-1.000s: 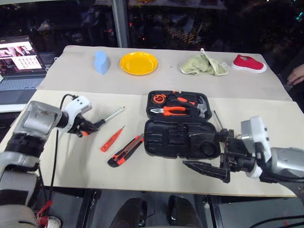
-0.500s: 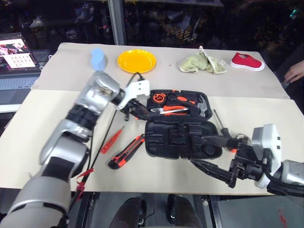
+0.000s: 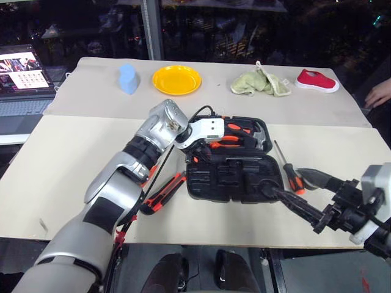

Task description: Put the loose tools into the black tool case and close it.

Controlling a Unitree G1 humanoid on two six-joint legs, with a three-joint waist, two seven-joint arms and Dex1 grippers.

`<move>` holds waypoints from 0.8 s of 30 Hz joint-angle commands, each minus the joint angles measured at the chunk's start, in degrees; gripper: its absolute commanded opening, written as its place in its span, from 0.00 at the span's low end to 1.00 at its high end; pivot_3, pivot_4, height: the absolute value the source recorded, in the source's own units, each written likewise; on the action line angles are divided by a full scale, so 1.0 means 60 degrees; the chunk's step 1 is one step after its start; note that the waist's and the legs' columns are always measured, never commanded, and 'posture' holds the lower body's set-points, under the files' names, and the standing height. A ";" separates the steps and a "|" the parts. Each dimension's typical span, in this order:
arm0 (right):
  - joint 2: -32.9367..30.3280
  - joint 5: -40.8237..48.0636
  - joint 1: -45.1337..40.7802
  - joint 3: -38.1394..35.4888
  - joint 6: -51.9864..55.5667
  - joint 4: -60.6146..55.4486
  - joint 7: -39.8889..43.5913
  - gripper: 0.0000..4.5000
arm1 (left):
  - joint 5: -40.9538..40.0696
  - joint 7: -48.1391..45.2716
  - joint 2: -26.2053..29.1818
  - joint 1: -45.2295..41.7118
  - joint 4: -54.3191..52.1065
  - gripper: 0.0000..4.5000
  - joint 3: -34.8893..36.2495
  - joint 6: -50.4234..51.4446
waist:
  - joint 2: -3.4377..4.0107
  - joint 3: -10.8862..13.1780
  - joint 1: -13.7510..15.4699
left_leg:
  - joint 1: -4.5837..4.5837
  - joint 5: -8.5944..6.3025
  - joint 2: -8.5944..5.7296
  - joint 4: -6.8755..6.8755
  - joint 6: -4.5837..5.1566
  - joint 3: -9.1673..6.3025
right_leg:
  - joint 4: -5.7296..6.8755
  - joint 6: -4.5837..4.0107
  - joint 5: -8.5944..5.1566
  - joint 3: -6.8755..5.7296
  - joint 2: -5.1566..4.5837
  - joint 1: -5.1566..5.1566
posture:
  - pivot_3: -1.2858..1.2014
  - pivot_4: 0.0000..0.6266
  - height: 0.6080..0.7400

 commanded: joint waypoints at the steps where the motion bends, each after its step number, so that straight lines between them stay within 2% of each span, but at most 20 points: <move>1: 0.0064 0.0278 0.0086 -0.0362 -0.0335 -0.0196 -0.0262 1.00 | 0.0272 0.0321 -0.0183 -0.0350 0.0486 0.21 0.0058 -0.0565 | 0.0000 0.0000 0.0002 | -0.0003 0.0000 0.0000 0.0000 0.0000 0.0001 | -0.0001 0.0000 0.0000 0.0000 0.0000 -0.0002 | 0.52 0.24 1.00; 6: 0.0050 0.0302 0.0203 -0.0308 -0.0443 -0.0219 -0.0402 1.00 | 0.0272 0.0278 -0.0436 -0.0499 0.0893 0.21 0.0250 -0.0784 | 0.0000 0.0000 0.0006 | -0.0005 -0.0001 0.0000 0.0001 0.0001 0.0001 | -0.0001 0.0000 0.0000 -0.0002 0.0000 -0.0001 | 0.52 0.24 1.00; 8: 0.0032 0.0364 0.0210 -0.0297 -0.0478 -0.0210 -0.0464 1.00 | 0.0226 0.0273 -0.0498 -0.0545 0.0925 0.43 0.0357 -0.0866 | 0.0000 0.0000 0.0011 | -0.0004 -0.0002 0.0000 0.0003 0.0004 0.0002 | -0.0001 0.0001 0.0001 -0.0001 -0.0002 0.0001 | 0.52 0.24 1.00; 9: 0.0027 0.0391 0.0213 -0.0294 -0.0487 -0.0208 -0.0487 1.00 | 0.0204 0.0284 -0.0517 -0.0581 0.0928 0.47 0.0420 -0.0898 | 0.0000 0.0000 0.0029 | -0.0003 -0.0002 0.0000 0.0004 0.0004 0.0002 | 0.0000 0.0001 0.0001 -0.0002 -0.0002 0.0003 | 0.52 0.24 1.00; 15: 0.0059 0.0423 0.0340 -0.0193 -0.0546 -0.0249 -0.0459 1.00 | 0.0007 -0.0105 -0.0291 -0.0768 0.0348 0.95 0.0765 -0.1057 | 0.0000 0.0000 0.0040 | -0.0004 -0.0002 0.0000 0.0011 0.0005 0.0002 | 0.0002 0.0004 0.0003 -0.0003 0.0000 0.0005 | 0.52 0.24 1.00; 17: 0.0042 0.0421 0.0321 -0.0142 -0.0566 -0.0221 -0.0459 1.00 | -0.0091 -0.0266 -0.0249 -0.0786 0.0092 0.95 0.0879 -0.1028 | 0.0000 0.0000 0.0028 | -0.0005 -0.0002 0.0000 0.0011 0.0004 0.0001 | 0.0002 0.0003 0.0003 -0.0001 -0.0001 0.0003 | 0.52 0.24 1.00; 18: 0.0032 0.0422 0.0306 -0.0124 -0.0572 -0.0205 -0.0457 1.00 | -0.0142 -0.0323 -0.0256 -0.0790 0.0006 0.91 0.0939 -0.1012 | 0.0000 0.0000 0.0030 | -0.0005 -0.0002 0.0000 0.0012 0.0004 0.0002 | 0.0002 0.0004 0.0003 0.0000 -0.0001 0.0002 | 0.52 0.24 1.00; 20: 0.0008 0.0417 0.0265 -0.0096 -0.0584 -0.0168 -0.0445 1.00 | -0.0184 -0.0195 -0.0358 -0.0827 0.0021 0.79 0.1046 -0.1121 | 0.0001 -0.0001 0.0034 | -0.0005 -0.0003 0.0000 0.0011 0.0006 0.0002 | 0.0001 0.0004 0.0003 -0.0003 0.0003 0.0003 | 0.52 0.24 1.00; 24: -0.0071 0.0349 0.0195 -0.0045 -0.0607 -0.0093 -0.0405 1.00 | 0.0070 0.0245 -0.0580 -0.0833 0.0518 0.45 0.0991 -0.1719 | 0.0002 -0.0001 0.0033 | -0.0005 -0.0004 -0.0001 0.0011 0.0008 0.0004 | -0.0002 0.0004 0.0003 -0.0005 0.0012 0.0003 | 0.52 0.24 1.00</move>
